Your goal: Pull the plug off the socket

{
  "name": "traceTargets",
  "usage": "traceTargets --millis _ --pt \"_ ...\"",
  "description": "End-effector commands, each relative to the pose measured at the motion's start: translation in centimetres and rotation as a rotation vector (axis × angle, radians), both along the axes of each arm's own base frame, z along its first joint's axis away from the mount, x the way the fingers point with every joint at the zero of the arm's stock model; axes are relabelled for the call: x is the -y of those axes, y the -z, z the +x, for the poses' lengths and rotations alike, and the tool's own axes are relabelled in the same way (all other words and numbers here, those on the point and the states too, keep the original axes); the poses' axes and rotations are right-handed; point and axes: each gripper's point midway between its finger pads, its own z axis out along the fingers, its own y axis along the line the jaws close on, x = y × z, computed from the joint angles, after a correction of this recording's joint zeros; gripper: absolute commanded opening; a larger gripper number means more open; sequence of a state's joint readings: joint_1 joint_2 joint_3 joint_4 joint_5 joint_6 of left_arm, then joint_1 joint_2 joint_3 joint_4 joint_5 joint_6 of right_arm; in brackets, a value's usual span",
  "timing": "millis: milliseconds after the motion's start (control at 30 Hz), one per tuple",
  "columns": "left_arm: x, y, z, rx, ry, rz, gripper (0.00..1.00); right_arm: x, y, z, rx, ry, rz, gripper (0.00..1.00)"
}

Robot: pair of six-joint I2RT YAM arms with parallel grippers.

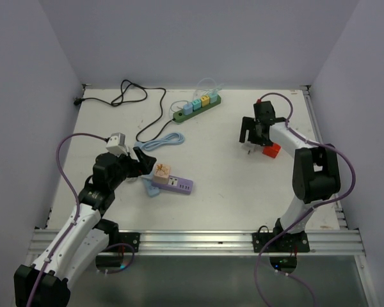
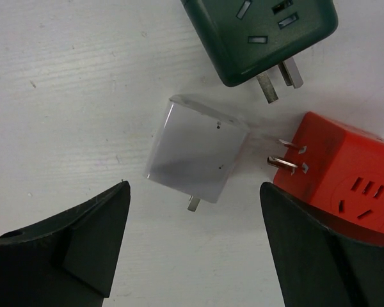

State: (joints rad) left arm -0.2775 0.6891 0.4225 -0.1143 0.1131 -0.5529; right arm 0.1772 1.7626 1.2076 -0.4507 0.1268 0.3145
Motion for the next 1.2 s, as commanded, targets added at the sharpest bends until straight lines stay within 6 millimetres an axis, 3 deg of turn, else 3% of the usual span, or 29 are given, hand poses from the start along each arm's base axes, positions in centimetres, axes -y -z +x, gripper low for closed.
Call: traceTargets --millis 0,67,100,133,200,233,367,433,467,600,733,1000,1167 --pt "0.2 -1.9 0.6 0.059 0.012 0.013 0.93 -1.1 -4.0 1.3 0.092 -0.038 0.060 0.86" --pt "0.2 -1.8 0.6 0.055 0.013 0.015 0.93 -1.7 -6.4 1.6 0.166 -0.066 0.096 0.86" --pt "0.1 -1.8 0.6 0.058 0.010 0.015 0.93 -3.1 -6.7 1.1 0.177 -0.127 0.155 0.85" --pt "0.1 -1.8 0.6 0.058 0.007 0.015 0.93 -4.4 -8.0 1.7 0.250 -0.182 0.201 0.84" --pt "-0.2 -2.1 0.6 0.067 -0.008 0.016 0.93 -6.7 -9.9 0.2 0.339 -0.291 0.268 0.84" --pt "-0.2 -2.2 0.6 0.068 -0.014 0.011 0.92 -8.6 -11.8 0.2 0.434 -0.391 0.315 0.84" --pt "-1.0 -2.8 0.4 0.074 -0.062 0.001 0.93 -14.6 -12.6 -4.2 0.511 -0.681 0.368 0.85" --pt "-1.5 -2.9 0.4 0.070 -0.099 0.000 0.93 -18.7 -13.5 -6.6 0.547 -0.845 0.424 0.87" --pt "-1.6 -3.2 0.2 0.075 -0.103 -0.003 0.93 -20.7 -13.3 -8.0 0.542 -0.907 0.448 0.88" --pt "-2.4 -4.2 0.0 0.092 -0.141 0.000 0.93 -25.7 -13.0 -10.7 0.559 -1.061 0.479 0.92" --pt "-3.2 -4.5 -0.4 0.080 -0.174 0.019 0.99 -29.7 -13.2 -12.1 0.616 -1.129 0.449 0.99" --pt "-4.2 -5.0 -0.8 0.075 -0.222 0.038 1.00 -34.3 -9.8 -12.3 0.584 -1.208 0.225 0.99" --pt "-4.6 -5.4 -1.1 0.086 -0.236 0.038 0.97 -36.7 -7.7 -13.7 0.533 -1.285 0.182 0.99"
